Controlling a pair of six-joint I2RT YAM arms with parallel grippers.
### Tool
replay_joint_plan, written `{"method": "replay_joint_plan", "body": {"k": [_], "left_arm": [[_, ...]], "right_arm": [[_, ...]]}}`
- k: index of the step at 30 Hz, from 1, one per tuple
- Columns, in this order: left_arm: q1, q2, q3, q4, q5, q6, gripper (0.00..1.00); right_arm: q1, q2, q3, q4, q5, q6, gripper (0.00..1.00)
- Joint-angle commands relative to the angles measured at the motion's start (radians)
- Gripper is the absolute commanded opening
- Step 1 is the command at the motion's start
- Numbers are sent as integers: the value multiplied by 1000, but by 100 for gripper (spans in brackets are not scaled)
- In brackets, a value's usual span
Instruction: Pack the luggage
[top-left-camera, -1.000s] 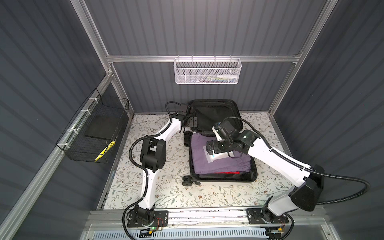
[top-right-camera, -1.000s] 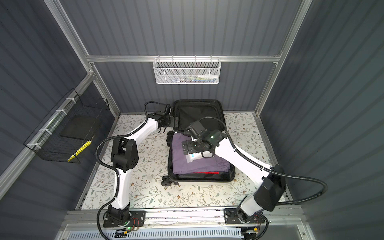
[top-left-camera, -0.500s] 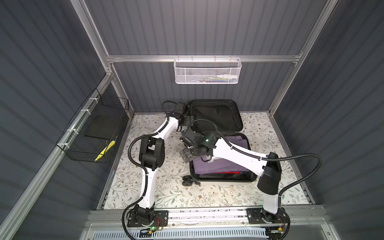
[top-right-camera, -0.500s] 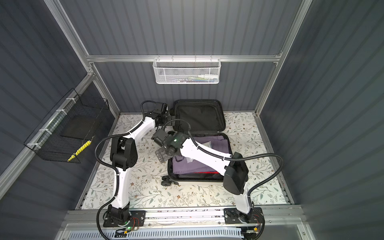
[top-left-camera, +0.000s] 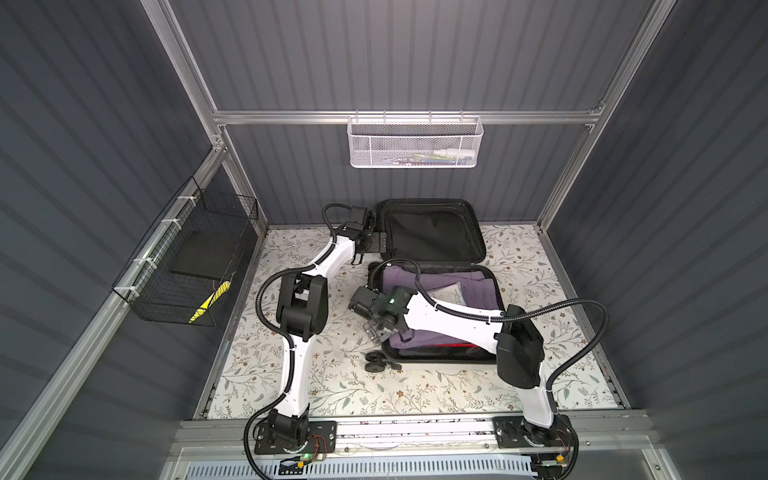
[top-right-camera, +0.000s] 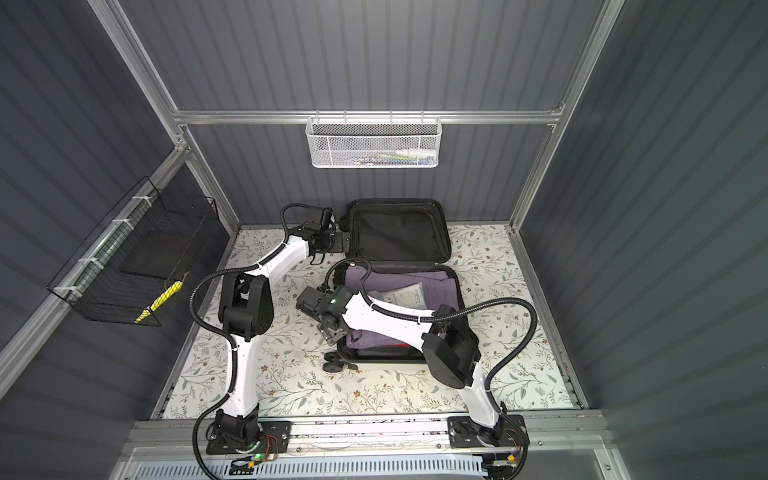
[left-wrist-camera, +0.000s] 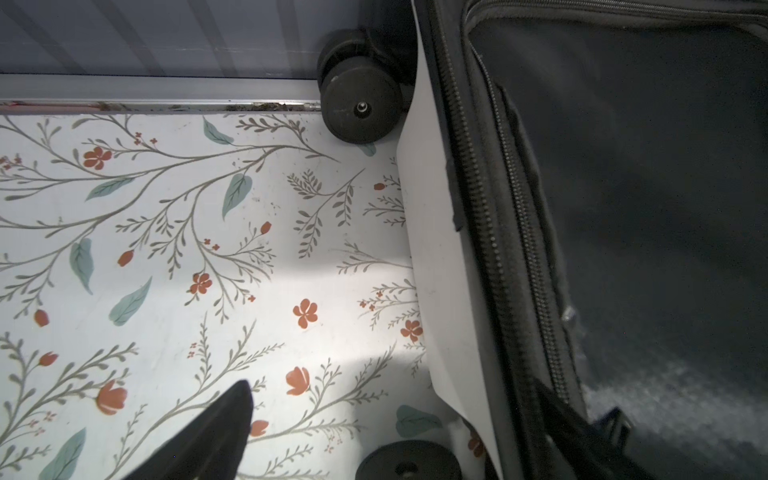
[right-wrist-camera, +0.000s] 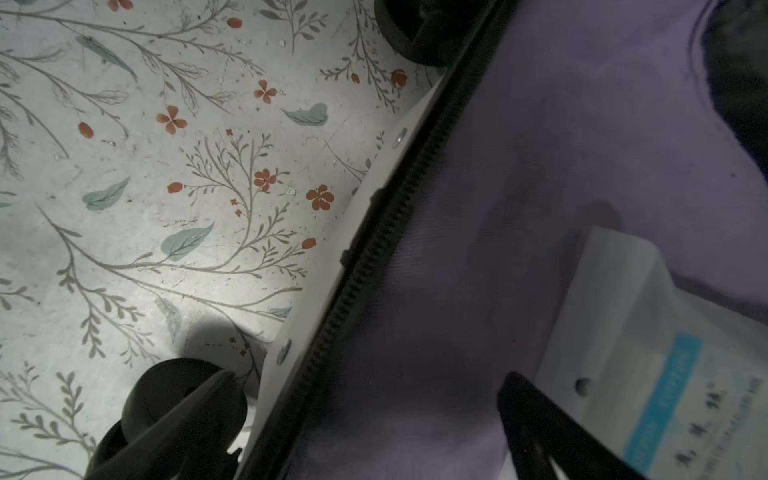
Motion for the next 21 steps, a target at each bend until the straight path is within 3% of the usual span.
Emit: {"method": "replay_joint_plan", "body": {"k": [1, 21], "left_arm": [[34, -21, -59, -62, -56, 7, 100], [34, -273, -471, -1, -147, -84, 100]], "right_arm": [[-14, -52, -72, -71, 69, 29, 99], [-76, -323, -478, 9, 93, 115, 99]]}}
